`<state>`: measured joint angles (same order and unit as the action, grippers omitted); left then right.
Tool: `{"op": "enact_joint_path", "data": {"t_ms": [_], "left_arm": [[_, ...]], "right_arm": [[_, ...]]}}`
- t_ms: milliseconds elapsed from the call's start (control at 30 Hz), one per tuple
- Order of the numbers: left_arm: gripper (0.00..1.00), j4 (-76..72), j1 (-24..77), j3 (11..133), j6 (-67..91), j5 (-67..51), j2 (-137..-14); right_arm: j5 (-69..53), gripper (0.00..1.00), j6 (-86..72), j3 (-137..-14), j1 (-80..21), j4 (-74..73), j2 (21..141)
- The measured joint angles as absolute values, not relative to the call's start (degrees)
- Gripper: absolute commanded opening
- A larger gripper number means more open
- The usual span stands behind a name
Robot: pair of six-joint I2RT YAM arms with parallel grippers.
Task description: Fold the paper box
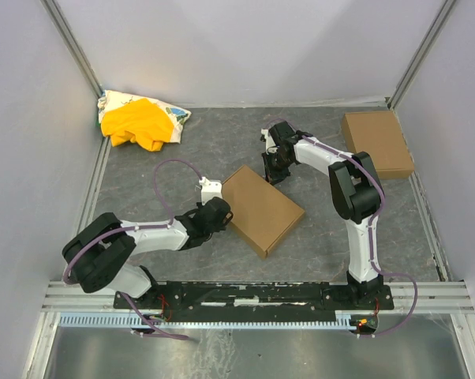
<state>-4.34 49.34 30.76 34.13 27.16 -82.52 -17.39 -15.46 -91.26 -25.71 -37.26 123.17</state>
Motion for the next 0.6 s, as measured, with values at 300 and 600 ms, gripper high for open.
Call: {"op": "enact_joint_path", "data": {"t_ms": [300, 600], "left_arm": [[0.16, -4.3, 50.0, 28.5, 34.8, 28.2, -78.4], [0.16, -2.3, 50.6, 24.5, 35.4, 16.5, -55.9]], "right_arm": [[-11.4, 0.06, -16.7, -92.0, -27.3, -38.5, 123.0], [-9.1, 0.05, -20.8, -83.5, -24.7, -37.6, 117.4]]}}
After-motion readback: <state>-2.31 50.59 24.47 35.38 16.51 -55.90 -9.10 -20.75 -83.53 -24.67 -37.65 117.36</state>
